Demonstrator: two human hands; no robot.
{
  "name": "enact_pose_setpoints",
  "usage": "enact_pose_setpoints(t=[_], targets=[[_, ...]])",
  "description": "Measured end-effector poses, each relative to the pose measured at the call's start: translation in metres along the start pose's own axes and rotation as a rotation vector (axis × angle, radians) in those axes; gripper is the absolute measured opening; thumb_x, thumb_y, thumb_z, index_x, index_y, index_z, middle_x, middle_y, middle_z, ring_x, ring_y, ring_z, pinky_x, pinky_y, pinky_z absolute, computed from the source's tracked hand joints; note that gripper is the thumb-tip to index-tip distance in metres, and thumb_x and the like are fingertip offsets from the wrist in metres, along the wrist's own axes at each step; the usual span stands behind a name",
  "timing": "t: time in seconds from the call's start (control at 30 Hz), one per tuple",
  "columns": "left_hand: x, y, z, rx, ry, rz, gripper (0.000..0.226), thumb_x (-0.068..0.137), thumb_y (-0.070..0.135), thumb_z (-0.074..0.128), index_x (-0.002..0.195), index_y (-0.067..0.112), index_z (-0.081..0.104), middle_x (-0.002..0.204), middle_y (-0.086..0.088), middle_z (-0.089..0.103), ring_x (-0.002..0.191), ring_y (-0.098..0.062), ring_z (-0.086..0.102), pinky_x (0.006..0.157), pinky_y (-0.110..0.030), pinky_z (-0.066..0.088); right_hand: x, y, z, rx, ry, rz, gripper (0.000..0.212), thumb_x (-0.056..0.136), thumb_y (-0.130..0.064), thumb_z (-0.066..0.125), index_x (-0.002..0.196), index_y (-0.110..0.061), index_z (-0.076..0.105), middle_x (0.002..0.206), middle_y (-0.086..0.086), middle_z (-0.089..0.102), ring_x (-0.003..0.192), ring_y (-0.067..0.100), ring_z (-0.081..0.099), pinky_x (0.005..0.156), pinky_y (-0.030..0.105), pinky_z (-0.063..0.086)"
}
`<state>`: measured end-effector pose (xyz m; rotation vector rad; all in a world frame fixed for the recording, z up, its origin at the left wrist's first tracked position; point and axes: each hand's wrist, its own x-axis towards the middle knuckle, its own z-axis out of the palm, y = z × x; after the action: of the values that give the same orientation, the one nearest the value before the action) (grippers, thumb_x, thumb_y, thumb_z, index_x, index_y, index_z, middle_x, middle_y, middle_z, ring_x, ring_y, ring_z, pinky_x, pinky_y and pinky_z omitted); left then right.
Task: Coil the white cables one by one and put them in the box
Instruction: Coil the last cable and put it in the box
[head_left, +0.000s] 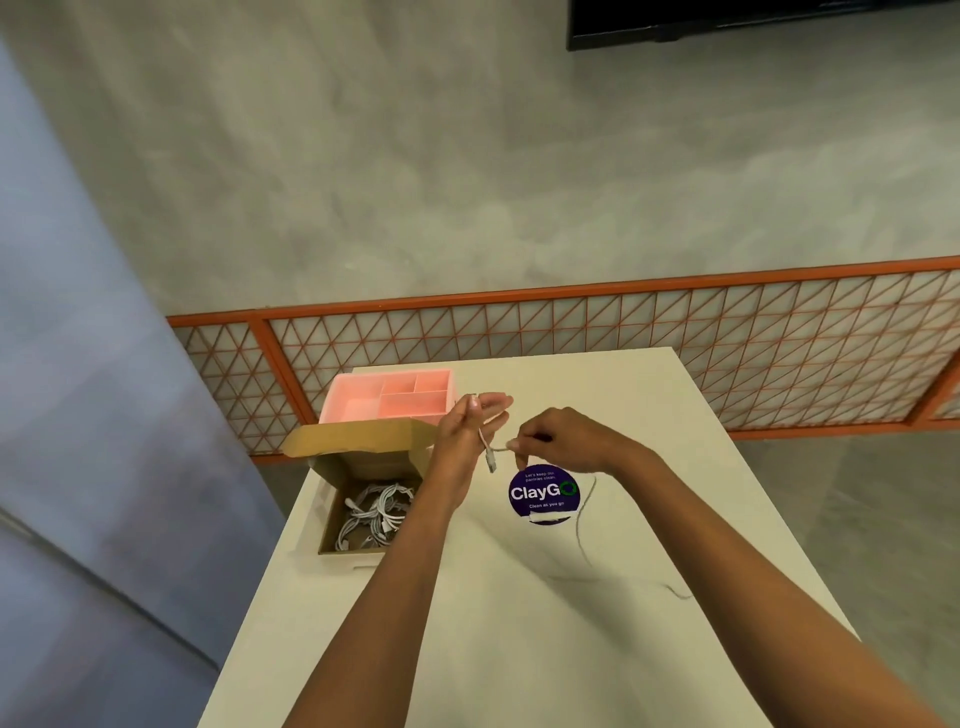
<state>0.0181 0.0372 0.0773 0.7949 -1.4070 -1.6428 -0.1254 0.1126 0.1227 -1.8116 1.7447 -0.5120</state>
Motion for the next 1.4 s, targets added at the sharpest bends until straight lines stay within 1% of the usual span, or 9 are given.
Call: enact_pose_setpoints(t=[0.17, 0.27, 0.4, 0.5, 0.63, 0.9, 1.03, 1.17, 1.4], targets=[[-0.011, 0.002, 0.000, 0.151, -0.151, -0.097, 0.033, 0.104, 0.029, 0.030, 0.106, 0.016, 0.059, 0.077, -0.002, 0.073, 0.067, -0.021, 0.070, 0.077, -0.037, 0.051, -0.003, -0.023, -0.023, -0.013, 0.142, -0.076, 0.033, 0.095, -0.036, 0.052, 0.079, -0.012, 0.069, 0.060, -0.010, 0.052, 0.055, 0.002, 0.047, 0.055, 0.014, 0.034], [-0.019, 0.008, 0.002, 0.103, -0.215, -0.149, 0.034, 0.104, 0.030, 0.029, 0.109, 0.019, 0.060, 0.053, 0.001, 0.057, 0.038, -0.009, 0.044, 0.075, -0.030, 0.052, -0.003, -0.025, -0.035, 0.042, 0.226, -0.079, 0.035, 0.095, -0.034, 0.053, 0.081, -0.005, 0.067, 0.060, -0.009, 0.051, 0.052, 0.003, 0.045, 0.053, 0.015, 0.032], [-0.027, 0.018, 0.005, -0.126, -0.351, -0.202, 0.042, 0.104, 0.031, 0.026, 0.109, 0.011, 0.062, 0.040, 0.005, 0.029, 0.032, -0.004, 0.018, 0.048, -0.019, 0.037, -0.004, -0.025, -0.035, 0.121, 0.323, -0.058, 0.032, 0.094, -0.035, 0.055, 0.079, -0.009, 0.067, 0.065, 0.002, 0.053, 0.055, 0.008, 0.042, 0.054, 0.021, 0.032], [-0.033, 0.021, 0.003, -0.262, -0.426, -0.247, 0.043, 0.104, 0.032, 0.025, 0.106, 0.007, 0.060, 0.038, 0.007, 0.028, 0.029, -0.001, 0.018, 0.038, -0.017, 0.022, -0.004, -0.024, -0.032, 0.179, 0.369, -0.036, 0.031, 0.091, -0.037, 0.059, 0.077, -0.011, 0.068, 0.073, 0.012, 0.061, 0.059, 0.013, 0.045, 0.058, 0.025, 0.035], [-0.039, 0.021, 0.006, -0.357, -0.499, -0.283, 0.039, 0.102, 0.031, 0.028, 0.099, 0.006, 0.058, 0.038, 0.009, 0.032, 0.026, -0.001, 0.022, 0.034, -0.014, 0.023, -0.006, -0.023, -0.027, 0.252, 0.423, -0.024, 0.030, 0.090, -0.037, 0.061, 0.078, -0.011, 0.069, 0.074, 0.005, 0.063, 0.063, 0.012, 0.048, 0.062, 0.026, 0.038], [-0.040, 0.026, 0.003, -0.540, -0.506, -0.246, 0.041, 0.099, 0.027, 0.033, 0.115, 0.006, 0.065, 0.040, 0.007, 0.036, 0.025, -0.002, 0.027, 0.036, -0.015, 0.025, -0.005, -0.014, -0.027, 0.321, 0.382, -0.052, 0.026, 0.096, -0.032, 0.052, 0.083, -0.016, 0.068, 0.088, 0.001, 0.066, 0.078, 0.017, 0.055, 0.069, 0.026, 0.038], [-0.037, 0.031, 0.000, -0.551, -0.489, -0.184, 0.041, 0.099, 0.027, 0.035, 0.126, 0.007, 0.058, 0.041, 0.006, 0.039, 0.026, -0.005, 0.031, 0.042, -0.017, 0.025, -0.007, -0.003, -0.014, 0.255, 0.353, -0.052, 0.027, 0.101, -0.026, 0.042, 0.084, -0.019, 0.061, 0.076, -0.004, 0.055, 0.069, 0.012, 0.047, 0.065, 0.024, 0.037], [-0.033, 0.035, 0.001, -0.400, -0.315, -0.114, 0.045, 0.100, 0.027, 0.035, 0.140, 0.007, 0.042, 0.045, 0.006, 0.043, 0.033, -0.004, 0.035, 0.058, -0.015, 0.049, -0.009, 0.000, 0.005, 0.269, 0.235, 0.009, 0.027, 0.103, -0.022, 0.034, 0.088, -0.015, 0.057, 0.060, -0.002, 0.049, 0.049, 0.007, 0.043, 0.051, 0.015, 0.038], [-0.020, 0.039, -0.002, -0.398, -0.119, -0.048, 0.040, 0.102, 0.020, 0.037, 0.140, 0.008, 0.041, 0.085, -0.004, 0.075, 0.068, -0.011, 0.070, 0.078, -0.024, 0.057, -0.011, -0.002, 0.021, 0.150, 0.085, 0.039, 0.028, 0.102, -0.015, 0.032, 0.088, -0.018, 0.055, 0.063, -0.005, 0.048, 0.058, 0.011, 0.042, 0.062, 0.026, 0.036]])
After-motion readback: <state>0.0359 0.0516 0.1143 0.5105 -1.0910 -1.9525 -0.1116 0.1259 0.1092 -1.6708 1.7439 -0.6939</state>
